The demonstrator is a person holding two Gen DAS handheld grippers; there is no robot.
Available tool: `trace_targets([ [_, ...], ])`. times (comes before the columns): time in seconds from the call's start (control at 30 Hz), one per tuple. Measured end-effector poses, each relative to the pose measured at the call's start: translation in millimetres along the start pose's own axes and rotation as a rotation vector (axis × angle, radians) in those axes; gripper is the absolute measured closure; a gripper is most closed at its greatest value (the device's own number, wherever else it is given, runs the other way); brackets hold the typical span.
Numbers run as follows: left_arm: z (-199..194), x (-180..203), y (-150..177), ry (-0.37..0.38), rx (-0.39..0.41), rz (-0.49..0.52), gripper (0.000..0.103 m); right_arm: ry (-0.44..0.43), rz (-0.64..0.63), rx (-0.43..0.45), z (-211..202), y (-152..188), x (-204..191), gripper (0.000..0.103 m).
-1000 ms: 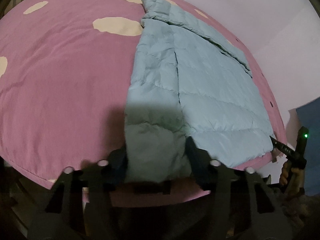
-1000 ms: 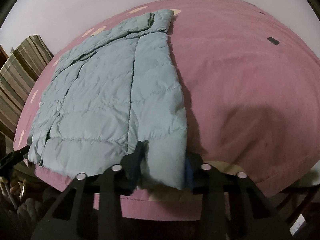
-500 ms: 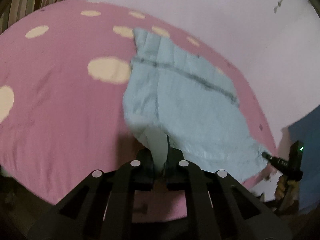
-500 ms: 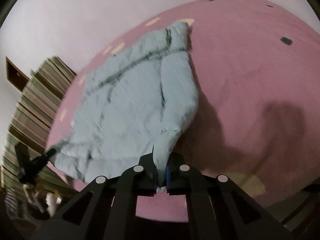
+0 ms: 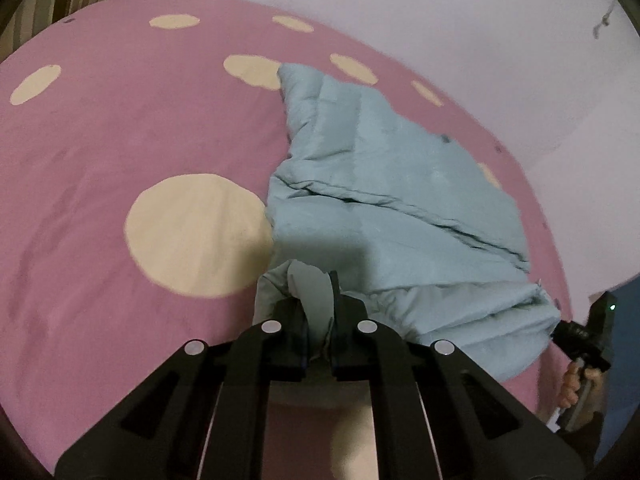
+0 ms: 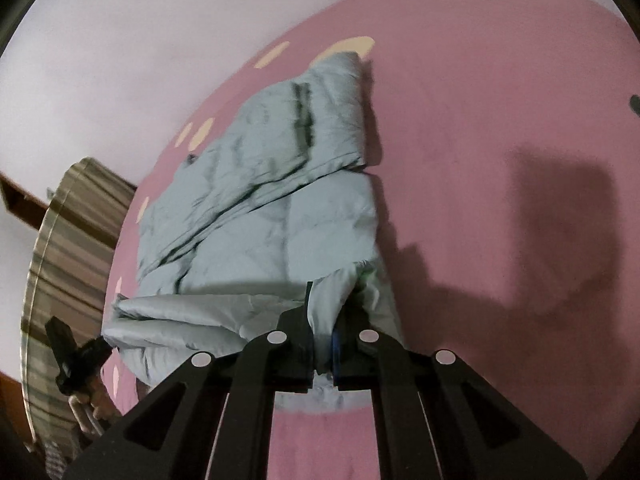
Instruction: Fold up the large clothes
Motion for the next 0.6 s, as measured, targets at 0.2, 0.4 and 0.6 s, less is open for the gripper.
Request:
trace_targets([
  [0.2, 17, -3, -8, 0.005, -0.029, 0.015, 0.093, -0.023, 0.041, -0.023, 14, -10, 5, 0.098],
  [0.4, -11, -5, -17, 0.014, 0.030, 0.014, 0.052, -0.049, 0.060, 0.022, -6, -21, 6, 0.092],
  [0.6, -42, -23, -25, -0.023, 0.119, -0.039, 0.042, -0.045, 0.074, 0.099, -34, -25, 12, 0.077],
])
Point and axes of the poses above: each gripper's, at about its wrist camera, not at the fingertips, and z roughly the way its jaws point, x to its right, y to its underside, the point moved 3 cm from there along z, roughly the way its jaws point, and after that the axes turned 1 degree about z, right-handed, at the moved point
